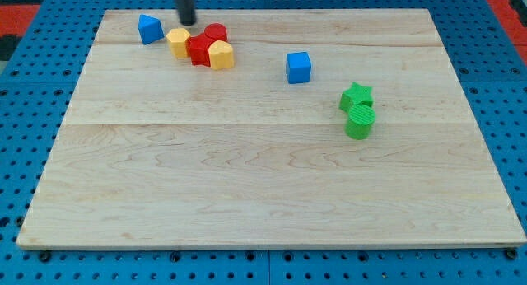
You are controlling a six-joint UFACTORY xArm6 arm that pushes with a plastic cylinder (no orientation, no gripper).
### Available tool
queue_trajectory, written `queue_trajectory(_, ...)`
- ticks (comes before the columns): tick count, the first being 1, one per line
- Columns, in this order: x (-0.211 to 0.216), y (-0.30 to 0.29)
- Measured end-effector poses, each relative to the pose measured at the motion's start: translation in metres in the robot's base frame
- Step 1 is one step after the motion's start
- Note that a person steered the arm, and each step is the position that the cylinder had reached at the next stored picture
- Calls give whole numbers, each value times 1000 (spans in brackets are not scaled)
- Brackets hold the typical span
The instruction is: Separate the green star and green circle
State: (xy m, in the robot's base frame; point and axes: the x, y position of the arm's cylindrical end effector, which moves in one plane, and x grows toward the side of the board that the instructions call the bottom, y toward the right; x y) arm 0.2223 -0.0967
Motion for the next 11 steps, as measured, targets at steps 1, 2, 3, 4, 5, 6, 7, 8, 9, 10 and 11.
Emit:
queue_trajectory(1, 47, 46)
queue_trajectory(2, 104, 63)
queue_trajectory(3, 78, 111)
queue_trajectory(4, 41, 213)
queue_trajectory(5, 111, 286)
queue_trajectory(6, 200, 302)
queue_trajectory(7, 206, 272)
queue_trajectory(8, 153, 236)
queue_trajectory(9, 172, 265)
queue_trajectory(10, 220, 292)
queue_trajectory(11, 213, 226)
